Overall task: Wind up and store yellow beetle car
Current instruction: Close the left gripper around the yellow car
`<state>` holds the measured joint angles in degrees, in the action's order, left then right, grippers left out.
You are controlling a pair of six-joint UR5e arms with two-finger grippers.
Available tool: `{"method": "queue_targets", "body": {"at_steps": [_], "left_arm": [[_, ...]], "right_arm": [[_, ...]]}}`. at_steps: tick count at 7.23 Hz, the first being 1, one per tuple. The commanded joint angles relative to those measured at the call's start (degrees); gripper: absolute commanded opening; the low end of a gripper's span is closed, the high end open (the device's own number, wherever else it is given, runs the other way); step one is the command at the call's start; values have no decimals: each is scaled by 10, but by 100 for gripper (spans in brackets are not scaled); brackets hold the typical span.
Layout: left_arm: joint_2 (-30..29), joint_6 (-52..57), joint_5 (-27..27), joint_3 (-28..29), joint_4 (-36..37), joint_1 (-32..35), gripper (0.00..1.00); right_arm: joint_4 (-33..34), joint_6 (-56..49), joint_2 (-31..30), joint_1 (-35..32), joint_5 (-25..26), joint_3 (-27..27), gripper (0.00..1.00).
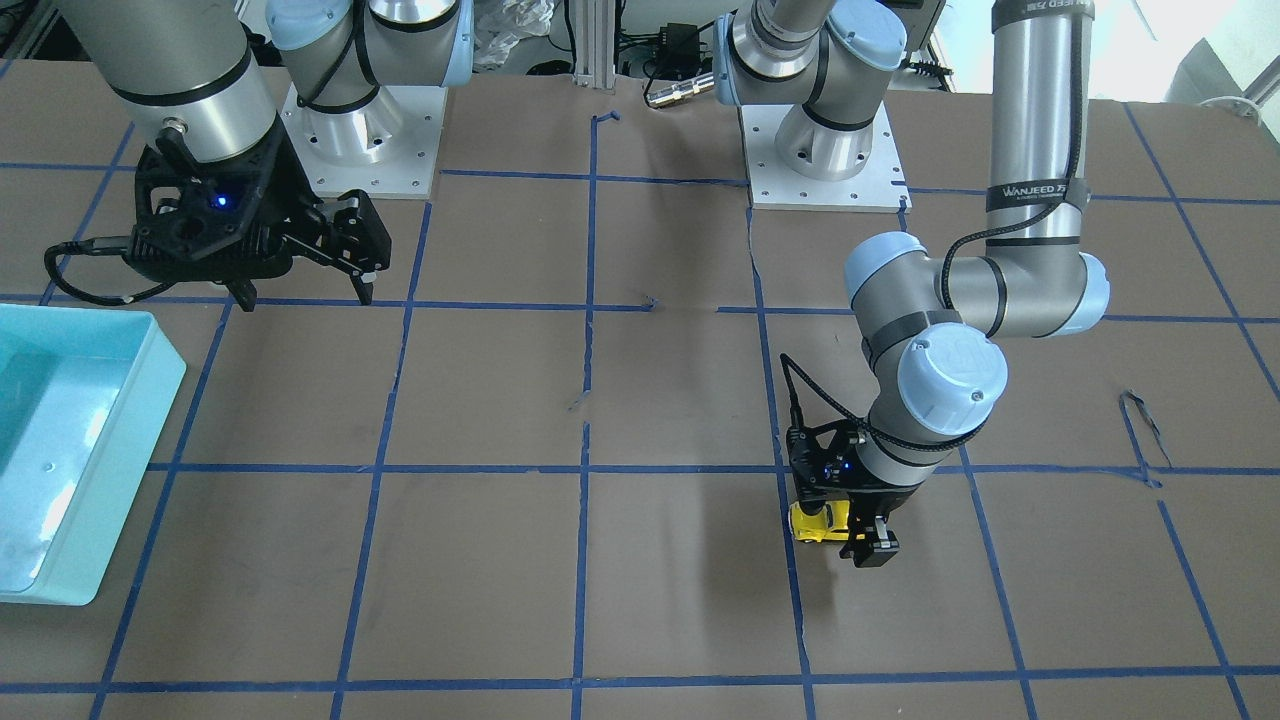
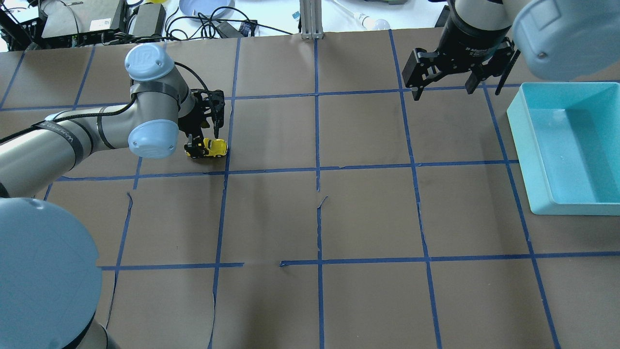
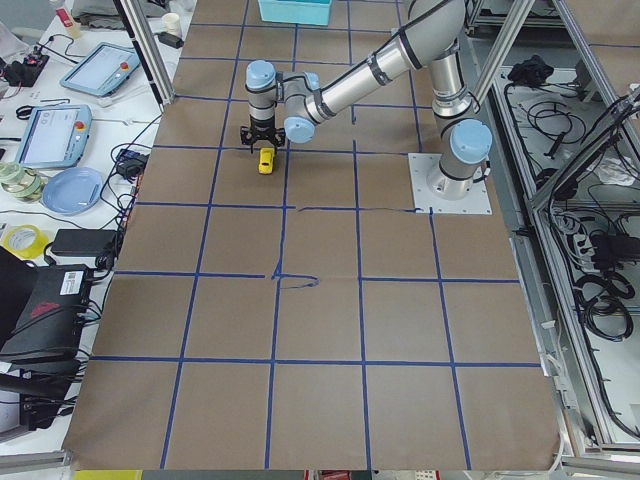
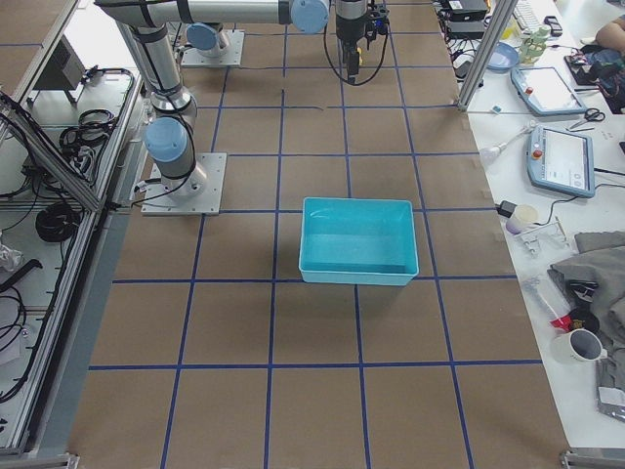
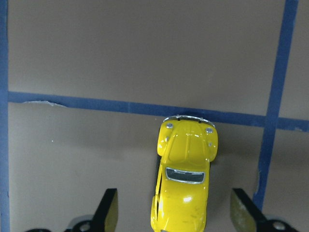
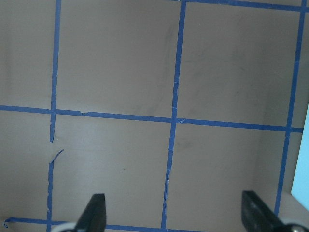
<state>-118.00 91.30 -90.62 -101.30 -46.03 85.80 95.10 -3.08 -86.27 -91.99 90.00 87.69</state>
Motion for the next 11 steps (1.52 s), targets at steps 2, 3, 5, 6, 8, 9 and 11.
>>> {"method": "queue_targets", "body": {"at_steps": [2, 3, 5, 6, 8, 9, 11], "left_arm": [[-10, 2, -4, 6, 4, -1, 71], [-12, 3, -4, 8, 2, -1, 60], [-12, 1, -4, 2, 2, -1, 53], [-7, -5, -4, 3, -7, -1, 53], [-7, -3, -1, 7, -23, -2, 41], [-7, 2, -1, 8, -23, -9, 30], [-7, 17, 6, 1, -25, -40, 22]], "right_arm": [[0, 0, 0, 0, 0, -1, 100], [0, 0, 0, -1, 0, -1, 100], [0, 0, 0, -1, 0, -1, 100], [0, 0, 0, -1, 0, -1, 100], [0, 1, 0, -1, 0, 0, 100], [0, 1, 0, -1, 0, 0, 100], [0, 1, 0, -2, 0, -1, 100]]}}
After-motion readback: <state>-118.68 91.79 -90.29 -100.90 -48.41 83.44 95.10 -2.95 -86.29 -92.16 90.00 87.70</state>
